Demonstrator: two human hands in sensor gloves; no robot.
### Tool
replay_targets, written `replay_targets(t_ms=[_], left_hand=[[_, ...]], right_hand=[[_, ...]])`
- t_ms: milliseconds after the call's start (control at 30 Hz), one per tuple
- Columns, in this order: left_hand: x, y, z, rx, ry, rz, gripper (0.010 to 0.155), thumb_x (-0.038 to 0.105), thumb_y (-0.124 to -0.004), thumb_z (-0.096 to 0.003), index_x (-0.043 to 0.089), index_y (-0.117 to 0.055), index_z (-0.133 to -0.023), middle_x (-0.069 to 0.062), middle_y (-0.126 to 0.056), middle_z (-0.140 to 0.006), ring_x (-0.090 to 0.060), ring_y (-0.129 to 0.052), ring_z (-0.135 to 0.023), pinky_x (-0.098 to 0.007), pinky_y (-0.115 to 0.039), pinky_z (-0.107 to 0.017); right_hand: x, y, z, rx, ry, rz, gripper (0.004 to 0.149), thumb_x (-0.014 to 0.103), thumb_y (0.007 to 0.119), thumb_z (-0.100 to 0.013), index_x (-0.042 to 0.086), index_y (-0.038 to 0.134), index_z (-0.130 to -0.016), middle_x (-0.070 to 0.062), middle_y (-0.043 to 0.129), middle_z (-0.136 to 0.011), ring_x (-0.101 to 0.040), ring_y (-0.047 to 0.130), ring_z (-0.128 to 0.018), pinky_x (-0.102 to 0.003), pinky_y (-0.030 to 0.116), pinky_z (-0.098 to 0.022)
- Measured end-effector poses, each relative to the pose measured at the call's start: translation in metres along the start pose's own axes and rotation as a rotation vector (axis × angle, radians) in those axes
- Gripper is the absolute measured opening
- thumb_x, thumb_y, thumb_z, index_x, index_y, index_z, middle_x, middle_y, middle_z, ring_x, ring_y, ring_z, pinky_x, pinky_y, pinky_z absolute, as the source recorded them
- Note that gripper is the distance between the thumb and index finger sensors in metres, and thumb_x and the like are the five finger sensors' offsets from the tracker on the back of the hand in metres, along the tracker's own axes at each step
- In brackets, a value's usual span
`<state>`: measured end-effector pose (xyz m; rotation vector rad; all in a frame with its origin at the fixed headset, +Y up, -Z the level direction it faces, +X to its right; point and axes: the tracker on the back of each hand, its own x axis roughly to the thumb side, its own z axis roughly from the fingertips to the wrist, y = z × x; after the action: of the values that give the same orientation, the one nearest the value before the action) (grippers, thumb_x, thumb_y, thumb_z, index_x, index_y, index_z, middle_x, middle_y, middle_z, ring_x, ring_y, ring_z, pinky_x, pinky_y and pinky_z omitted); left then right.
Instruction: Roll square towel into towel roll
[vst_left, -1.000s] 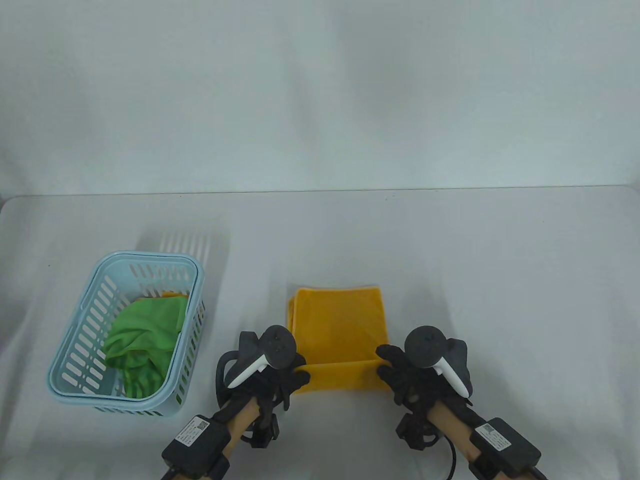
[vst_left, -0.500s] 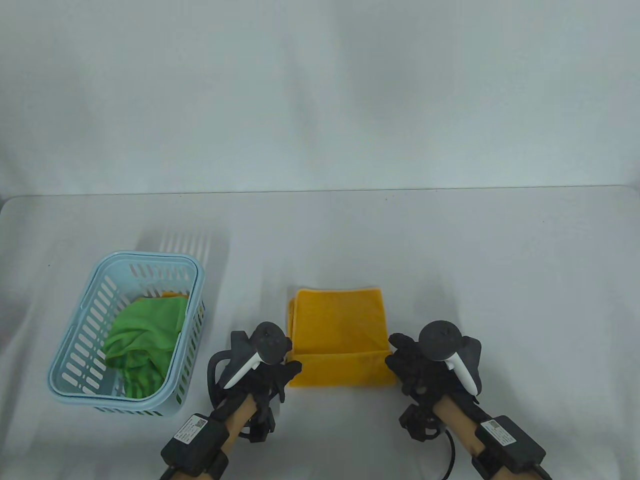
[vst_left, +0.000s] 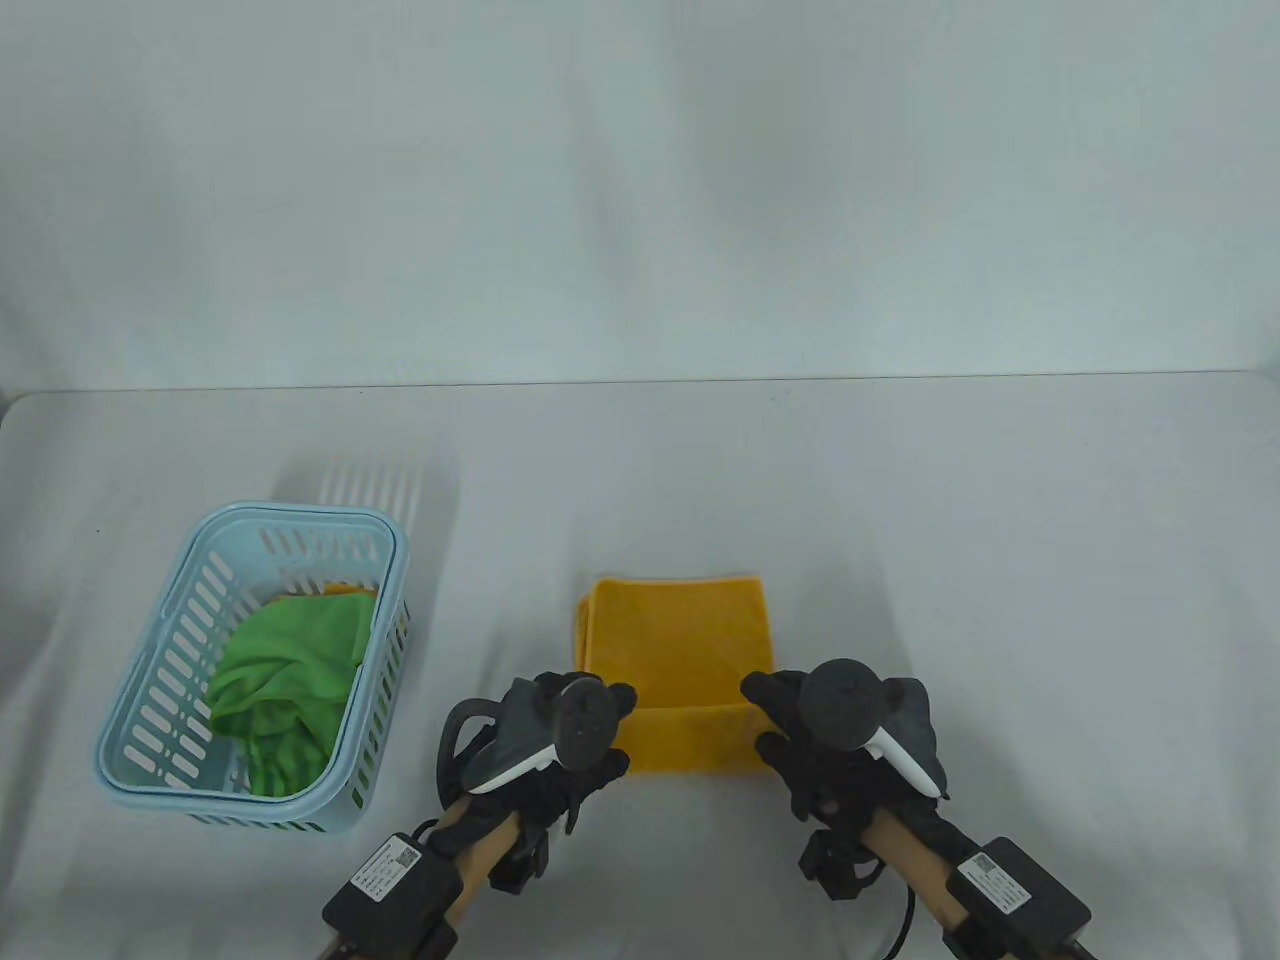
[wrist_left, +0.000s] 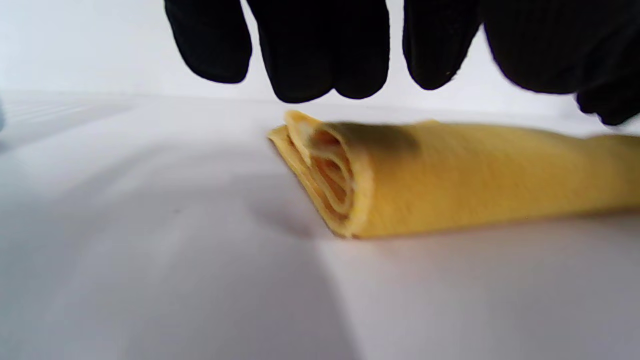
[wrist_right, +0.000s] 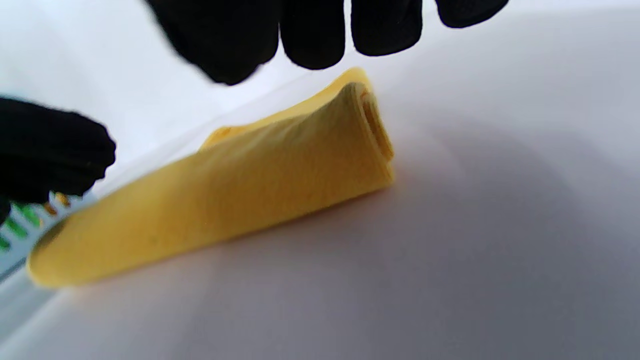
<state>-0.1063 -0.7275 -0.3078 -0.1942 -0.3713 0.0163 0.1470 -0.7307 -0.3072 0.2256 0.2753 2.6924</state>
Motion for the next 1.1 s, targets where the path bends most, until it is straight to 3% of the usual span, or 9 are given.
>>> replay_targets(t_ms=[67, 133, 300, 533, 900, 1100], left_hand=[[0.006, -0.005, -0.002, -0.006, -0.002, -0.068, 0.071, 0.056, -0.077, -0.0332, 0.044, -0.058, -0.101, 0.008, -0.062, -0.107, -0.022, -0.072, -0.098, -0.05, -0.063, -0.075], [0.009, -0.011, -0.005, -0.021, 0.002, -0.111, 0.074, 0.056, -0.077, -0.0331, 0.042, -0.055, -0.102, 0.008, -0.06, -0.108, -0.022, -0.071, -0.099, -0.051, -0.062, -0.075], [0.009, -0.022, -0.009, -0.075, 0.013, -0.118, 0.08, 0.056, -0.077, -0.0334, 0.039, -0.047, -0.105, 0.007, -0.053, -0.111, -0.023, -0.066, -0.103, -0.051, -0.061, -0.077], [0.003, -0.032, -0.014, -0.15, 0.033, -0.078, 0.084, 0.053, -0.078, -0.0354, 0.04, -0.035, -0.106, 0.009, -0.039, -0.114, -0.021, -0.054, -0.107, -0.049, -0.055, -0.08], [0.0, -0.029, -0.015, -0.146, 0.039, -0.055, 0.072, 0.046, -0.071, -0.041, 0.041, -0.039, -0.106, 0.01, -0.043, -0.113, -0.019, -0.057, -0.106, -0.048, -0.057, -0.08], [-0.01, -0.021, -0.015, -0.157, 0.045, 0.088, 0.071, 0.048, -0.074, -0.0389, 0.039, -0.048, -0.104, 0.01, -0.055, -0.11, -0.019, -0.069, -0.102, -0.049, -0.062, -0.077]], right_hand=[[0.004, 0.006, 0.0, 0.006, -0.007, 0.088, 0.054, 0.029, 0.078, -0.038, 0.039, 0.066, -0.089, 0.009, 0.066, -0.1, -0.029, 0.062, -0.097, -0.056, 0.055, -0.07], [0.004, 0.014, -0.003, 0.03, 0.0, 0.155, 0.057, 0.034, 0.079, -0.037, 0.038, 0.062, -0.091, 0.01, 0.063, -0.102, -0.029, 0.059, -0.099, -0.057, 0.052, -0.071], [0.0, 0.024, -0.006, 0.075, 0.02, 0.187, 0.068, 0.046, 0.08, -0.033, 0.038, 0.055, -0.095, 0.011, 0.056, -0.106, -0.031, 0.054, -0.102, -0.059, 0.049, -0.072], [-0.003, 0.033, -0.009, 0.097, 0.041, 0.281, 0.074, 0.047, 0.082, -0.032, 0.043, 0.044, -0.096, 0.016, 0.045, -0.108, -0.03, 0.05, -0.103, -0.058, 0.048, -0.073], [-0.006, 0.028, -0.01, 0.047, 0.057, 0.224, 0.058, 0.04, 0.071, -0.038, 0.045, 0.053, -0.093, 0.017, 0.054, -0.105, -0.03, 0.057, -0.1, -0.056, 0.053, -0.071], [-0.012, 0.02, -0.012, 0.079, 0.083, 0.089, 0.057, 0.042, 0.071, -0.038, 0.044, 0.056, -0.093, 0.015, 0.061, -0.103, -0.031, 0.061, -0.099, -0.055, 0.057, -0.069]])
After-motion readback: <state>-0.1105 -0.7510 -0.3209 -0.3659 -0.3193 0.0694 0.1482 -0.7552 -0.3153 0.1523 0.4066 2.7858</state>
